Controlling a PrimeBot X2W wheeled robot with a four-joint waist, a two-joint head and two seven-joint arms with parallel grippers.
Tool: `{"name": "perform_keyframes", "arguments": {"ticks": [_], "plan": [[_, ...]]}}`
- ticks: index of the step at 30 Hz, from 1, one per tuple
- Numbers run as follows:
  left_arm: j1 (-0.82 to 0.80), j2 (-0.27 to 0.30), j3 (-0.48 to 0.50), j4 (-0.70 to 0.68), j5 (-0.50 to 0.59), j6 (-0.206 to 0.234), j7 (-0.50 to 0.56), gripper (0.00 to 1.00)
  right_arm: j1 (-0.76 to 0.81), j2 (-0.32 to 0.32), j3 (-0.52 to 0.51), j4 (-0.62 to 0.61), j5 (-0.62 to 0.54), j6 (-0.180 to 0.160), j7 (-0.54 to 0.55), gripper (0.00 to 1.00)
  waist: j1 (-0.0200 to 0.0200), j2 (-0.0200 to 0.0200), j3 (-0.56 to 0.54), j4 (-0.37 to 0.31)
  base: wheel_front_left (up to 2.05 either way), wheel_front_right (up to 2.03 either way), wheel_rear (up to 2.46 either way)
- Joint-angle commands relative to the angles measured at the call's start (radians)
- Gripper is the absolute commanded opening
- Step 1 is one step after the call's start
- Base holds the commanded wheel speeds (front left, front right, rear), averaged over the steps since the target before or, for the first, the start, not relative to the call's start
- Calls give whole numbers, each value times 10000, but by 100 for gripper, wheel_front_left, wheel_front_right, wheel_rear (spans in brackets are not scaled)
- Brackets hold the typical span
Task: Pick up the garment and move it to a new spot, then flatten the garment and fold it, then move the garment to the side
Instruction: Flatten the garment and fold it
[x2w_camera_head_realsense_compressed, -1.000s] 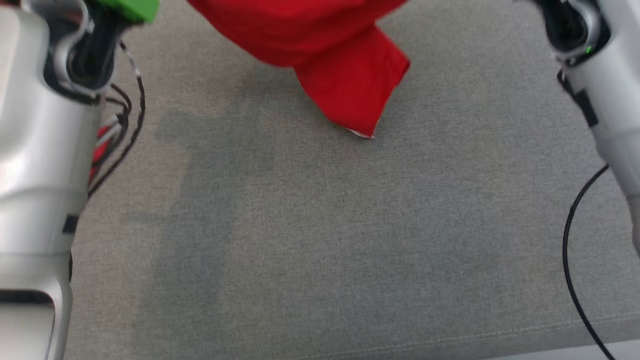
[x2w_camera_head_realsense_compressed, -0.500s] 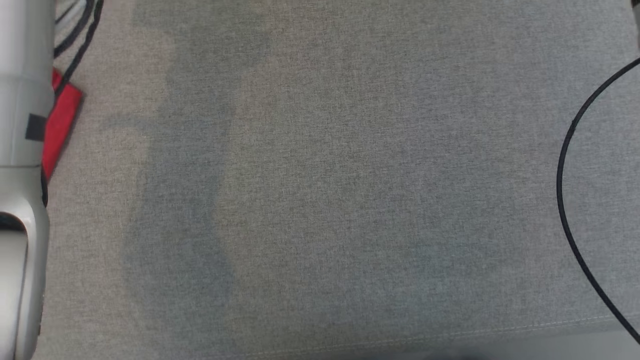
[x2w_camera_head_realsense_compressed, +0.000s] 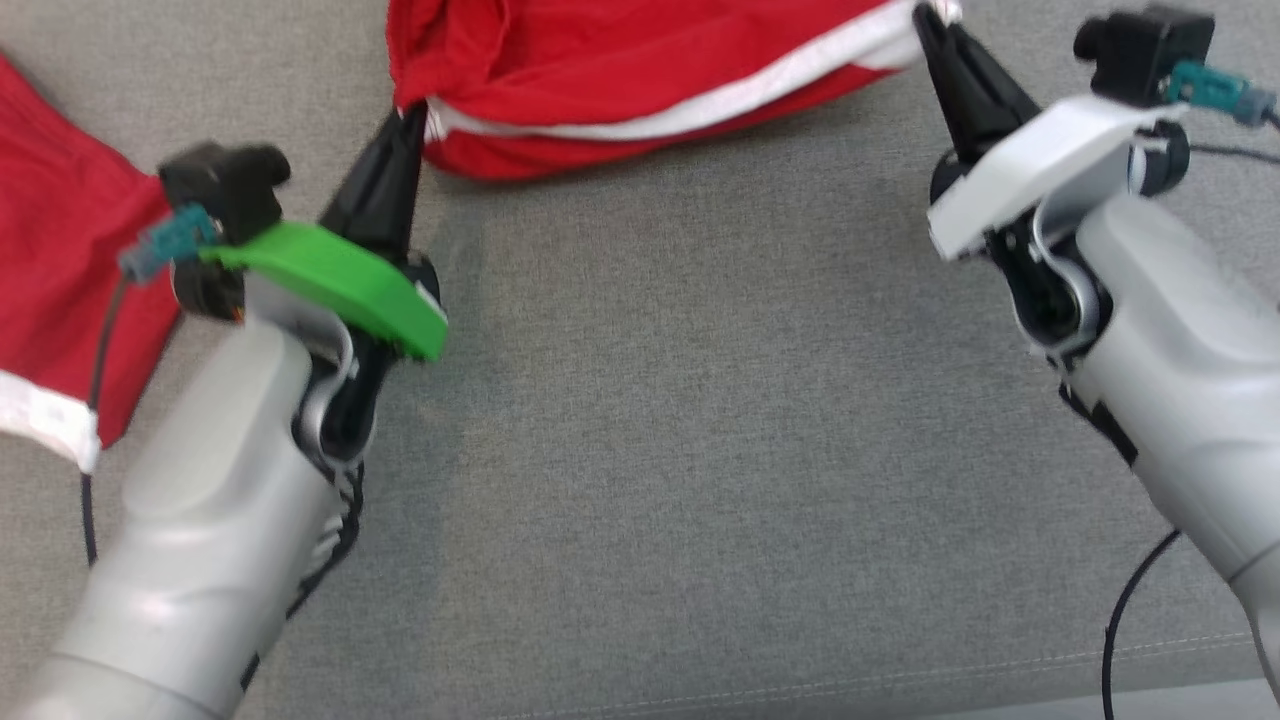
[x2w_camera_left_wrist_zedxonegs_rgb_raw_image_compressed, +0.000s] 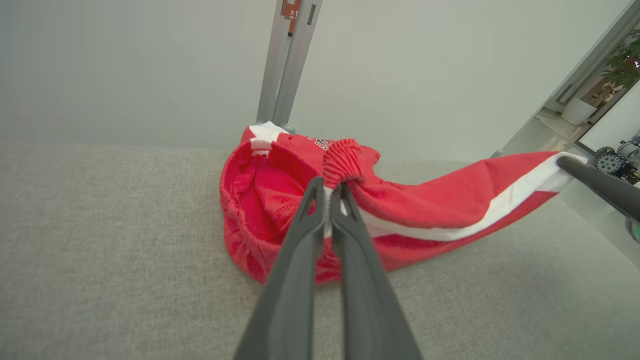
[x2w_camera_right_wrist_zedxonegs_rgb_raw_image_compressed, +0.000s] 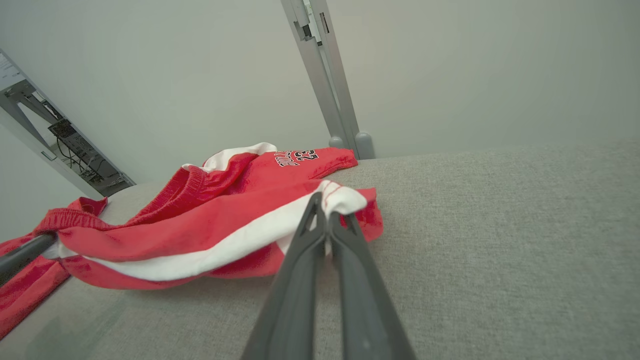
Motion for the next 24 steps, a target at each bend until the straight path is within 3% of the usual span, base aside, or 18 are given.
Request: {"name": "perform_keyframes", "arguments": {"ticks": [1, 11, 24], "plan": [[640, 73, -102, -122, 104, -6, -80, 0, 612, -139, 54, -247, 157, 1, -91, 0, -1, -1, -782, -113, 0, 0, 0], [4346, 388, -1169, -1284, 752, 490, -86, 0, 4642, -774, -263, -1801, 429, 1, -159, 0, -1, -1, -2031, -124, 0, 0, 0], [5971, 719, -2058, -3148, 780, 964, 663, 0, 7962, -691, -2164, -3347, -350, 3, 15, 0, -1, -1, -2964, -127, 0, 0, 0]]}}
